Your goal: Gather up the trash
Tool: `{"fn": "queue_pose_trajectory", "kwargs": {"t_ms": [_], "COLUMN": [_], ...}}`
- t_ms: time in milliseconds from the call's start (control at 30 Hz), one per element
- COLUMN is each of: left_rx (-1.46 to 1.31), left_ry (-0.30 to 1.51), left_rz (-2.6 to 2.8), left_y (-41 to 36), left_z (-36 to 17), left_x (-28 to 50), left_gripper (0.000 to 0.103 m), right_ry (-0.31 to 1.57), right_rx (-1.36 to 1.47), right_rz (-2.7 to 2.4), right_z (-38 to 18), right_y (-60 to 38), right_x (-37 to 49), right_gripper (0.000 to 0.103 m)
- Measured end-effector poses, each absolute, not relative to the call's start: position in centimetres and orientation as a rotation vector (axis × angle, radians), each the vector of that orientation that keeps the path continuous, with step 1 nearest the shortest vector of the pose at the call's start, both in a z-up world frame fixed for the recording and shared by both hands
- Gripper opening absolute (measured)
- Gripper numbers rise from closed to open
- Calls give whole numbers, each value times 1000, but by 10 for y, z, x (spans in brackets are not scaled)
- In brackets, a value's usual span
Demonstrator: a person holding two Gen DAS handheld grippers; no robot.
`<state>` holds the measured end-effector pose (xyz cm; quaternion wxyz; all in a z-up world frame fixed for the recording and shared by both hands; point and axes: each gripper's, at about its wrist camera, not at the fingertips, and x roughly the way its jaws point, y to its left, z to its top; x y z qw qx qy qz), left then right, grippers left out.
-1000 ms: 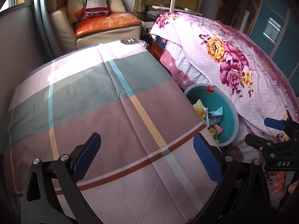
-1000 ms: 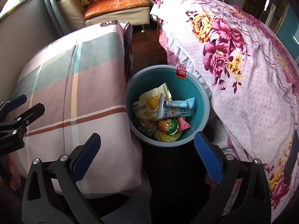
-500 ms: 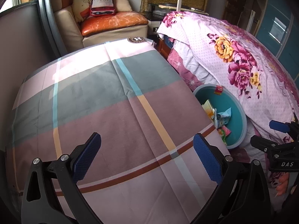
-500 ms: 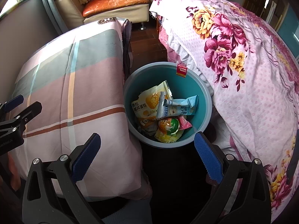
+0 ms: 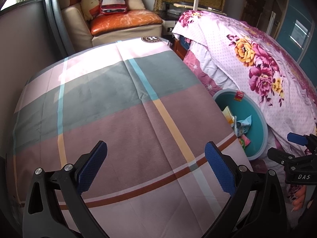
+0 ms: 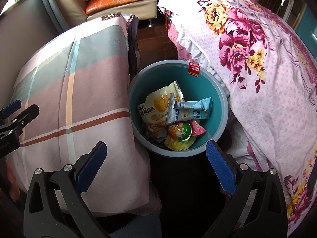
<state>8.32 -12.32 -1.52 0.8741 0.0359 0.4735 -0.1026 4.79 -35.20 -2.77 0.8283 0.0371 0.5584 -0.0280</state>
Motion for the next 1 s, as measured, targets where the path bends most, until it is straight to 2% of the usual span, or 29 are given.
{"fn": "queue_pose_trajectory", "kwargs": {"t_ms": [1000], "left_rx": [87], "left_ry": [1021], "left_rz": [-203], "left_y": [-118], "left_z": [-38], "left_x": [91], "left_gripper": [99], "right_ry": [1213], "right_rx": [81], "right_rz": [-80], "right_z": [-47], "right_y": [-360], "right_x": [57], "right_gripper": [96]}}
